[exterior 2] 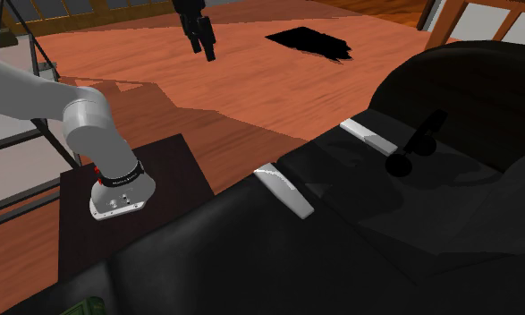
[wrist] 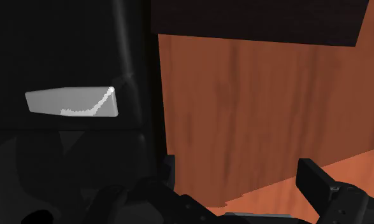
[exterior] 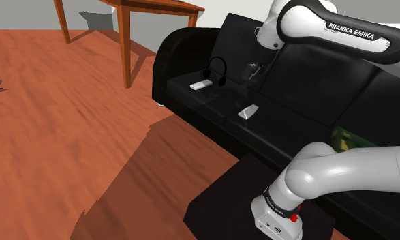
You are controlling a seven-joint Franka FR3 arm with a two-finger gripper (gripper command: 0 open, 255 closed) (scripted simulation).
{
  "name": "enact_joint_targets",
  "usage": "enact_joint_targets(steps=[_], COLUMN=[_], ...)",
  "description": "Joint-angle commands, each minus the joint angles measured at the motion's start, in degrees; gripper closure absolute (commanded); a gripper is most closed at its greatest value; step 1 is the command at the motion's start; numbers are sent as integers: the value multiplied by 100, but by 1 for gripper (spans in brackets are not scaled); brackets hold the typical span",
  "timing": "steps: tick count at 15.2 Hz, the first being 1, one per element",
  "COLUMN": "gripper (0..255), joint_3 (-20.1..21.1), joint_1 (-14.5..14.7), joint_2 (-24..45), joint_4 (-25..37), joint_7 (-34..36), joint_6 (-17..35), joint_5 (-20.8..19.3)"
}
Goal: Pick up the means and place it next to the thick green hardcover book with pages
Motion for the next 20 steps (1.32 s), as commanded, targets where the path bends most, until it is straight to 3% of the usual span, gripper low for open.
enact_joint_targets(steps=[1,20], gripper=[0,0], joint_3=[0,-728], joint_1=[0,-1439], joint_2=[0,3105], joint_4=[0,768], joint_7=[0,2862], joint_6=[0,1962], joint_5=[0,121])
